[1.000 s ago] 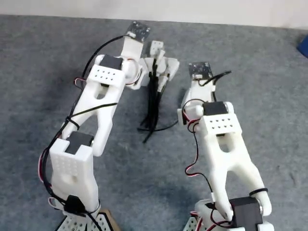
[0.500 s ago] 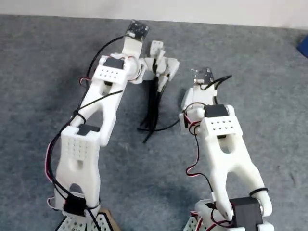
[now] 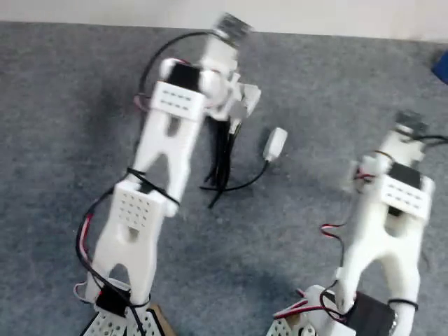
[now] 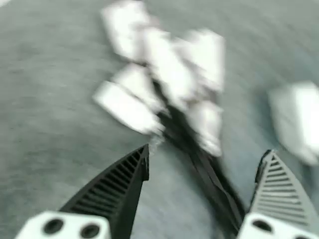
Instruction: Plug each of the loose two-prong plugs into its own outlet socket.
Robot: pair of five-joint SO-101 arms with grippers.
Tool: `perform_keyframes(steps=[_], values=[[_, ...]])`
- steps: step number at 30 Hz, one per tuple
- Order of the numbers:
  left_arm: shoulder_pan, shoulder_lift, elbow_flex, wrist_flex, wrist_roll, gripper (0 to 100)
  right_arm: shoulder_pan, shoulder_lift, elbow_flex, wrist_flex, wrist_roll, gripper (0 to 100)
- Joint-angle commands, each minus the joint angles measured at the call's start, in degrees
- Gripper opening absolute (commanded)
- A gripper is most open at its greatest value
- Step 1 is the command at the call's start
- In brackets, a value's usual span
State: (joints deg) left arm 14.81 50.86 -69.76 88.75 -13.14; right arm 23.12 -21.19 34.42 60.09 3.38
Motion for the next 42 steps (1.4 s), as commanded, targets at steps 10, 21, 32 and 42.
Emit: perform_keyframes(steps=[10,21,32,42], values=[[12.26,-0.57,13.58,-7.91,-10.02,32,6.37,-8.31,9.63,-1.27,8.35,26.2],[15.08,-0.04,15.25,-13.71,-9.76,32,5.05,-16.13,17.63,-3.12,8.26,26.2],[13.58,13.23,5.14,-12.92,-9.93,28,4.97,-17.98,19.65,-3.21,8.35,26.2],[15.08,13.58,-10.42,9.58,-15.3,3,4.88,-17.54,19.65,-3.21,8.35,26.2]])
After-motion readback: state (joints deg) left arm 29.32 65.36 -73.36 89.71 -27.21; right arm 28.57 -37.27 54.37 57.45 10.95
